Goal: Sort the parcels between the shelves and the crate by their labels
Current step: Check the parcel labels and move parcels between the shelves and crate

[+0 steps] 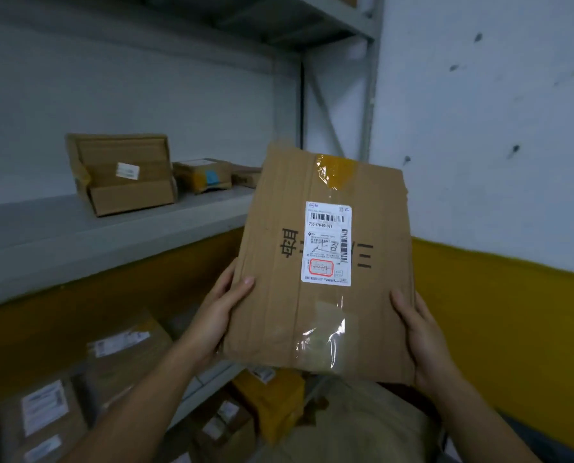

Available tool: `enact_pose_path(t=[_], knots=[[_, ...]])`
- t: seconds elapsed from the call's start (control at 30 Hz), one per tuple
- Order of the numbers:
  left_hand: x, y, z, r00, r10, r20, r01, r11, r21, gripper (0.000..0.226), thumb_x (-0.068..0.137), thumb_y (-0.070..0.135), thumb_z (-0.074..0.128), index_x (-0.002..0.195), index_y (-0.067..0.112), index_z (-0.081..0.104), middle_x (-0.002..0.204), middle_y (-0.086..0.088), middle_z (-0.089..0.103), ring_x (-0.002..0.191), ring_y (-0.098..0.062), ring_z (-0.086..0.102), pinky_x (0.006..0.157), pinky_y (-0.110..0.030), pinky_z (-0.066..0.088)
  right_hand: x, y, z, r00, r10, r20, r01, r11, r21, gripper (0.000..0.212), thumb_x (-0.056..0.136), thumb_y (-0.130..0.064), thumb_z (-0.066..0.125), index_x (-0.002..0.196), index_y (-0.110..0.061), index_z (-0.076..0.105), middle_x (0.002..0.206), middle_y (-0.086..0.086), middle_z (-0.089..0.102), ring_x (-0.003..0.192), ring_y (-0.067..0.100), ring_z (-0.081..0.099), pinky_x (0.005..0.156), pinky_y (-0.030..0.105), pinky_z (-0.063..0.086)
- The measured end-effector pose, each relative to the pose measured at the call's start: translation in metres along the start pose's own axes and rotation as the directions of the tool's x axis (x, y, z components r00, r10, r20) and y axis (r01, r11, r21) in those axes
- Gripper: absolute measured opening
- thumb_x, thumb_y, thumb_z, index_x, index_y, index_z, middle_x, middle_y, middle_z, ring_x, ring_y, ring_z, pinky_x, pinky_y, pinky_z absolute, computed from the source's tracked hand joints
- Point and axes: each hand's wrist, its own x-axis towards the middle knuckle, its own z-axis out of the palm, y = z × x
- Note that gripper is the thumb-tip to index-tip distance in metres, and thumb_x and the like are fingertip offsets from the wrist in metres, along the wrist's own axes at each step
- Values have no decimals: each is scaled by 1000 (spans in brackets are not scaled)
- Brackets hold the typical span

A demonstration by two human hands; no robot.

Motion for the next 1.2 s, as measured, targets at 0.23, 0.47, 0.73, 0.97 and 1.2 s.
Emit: enact_pose_path(t=[0.23, 0.47, 0.73, 0.97, 1.2], knots=[[3, -60, 120, 967, -248, 52, 253, 932, -259, 52, 96, 58, 33, 126, 25, 61, 116, -5, 68, 109, -24, 63, 83, -41, 51, -24, -4, -122, 981, 56, -187, -52, 998, 25, 25, 91, -37, 62, 116, -41, 60, 109, -3, 74, 98, 21, 71, 76, 41, 57], [-17, -167, 215, 859, -497, 122, 508, 795, -333, 33, 106, 11, 26, 122, 3, 53, 114, -12, 59, 98, -25, 54, 86, -31, 44, -34, 14, -206, 926, 121, -358, -79, 988, 130, 30, 91, -42, 62, 121, -44, 57, 117, -3, 71, 105, 23, 68, 84, 47, 56], [-2, -211, 326, 767, -424, 482, 583, 775, -246, 65, 87, -1, 59, 141, 28, 38, 129, 2, 62, 118, -18, 57, 103, -40, 41, -6, 40, -268, 810, 208, -548, -84, 966, 244, 50, 94, -44, 56, 141, -38, 42, 125, -2, 64, 104, 23, 65, 67, 37, 56], [69, -237, 413, 797, -499, 339, 602, 698, -387, 68, 76, 18, 74, 136, 28, 44, 124, -3, 64, 110, -22, 63, 86, -34, 52, 51, 78, -306, 724, 252, -642, -70, 953, 295, 60, 90, -45, 62, 143, -44, 36, 132, -6, 59, 111, 23, 63, 74, 44, 57], [145, -286, 467, 717, -567, 406, 693, 640, -331, 69, 72, 17, 74, 135, 27, 51, 122, -3, 68, 111, -25, 64, 87, -38, 53, 93, 96, -364, 623, 272, -733, -42, 948, 316, 63, 88, -22, 68, 142, -27, 37, 132, 3, 58, 114, 24, 60, 94, 48, 50]])
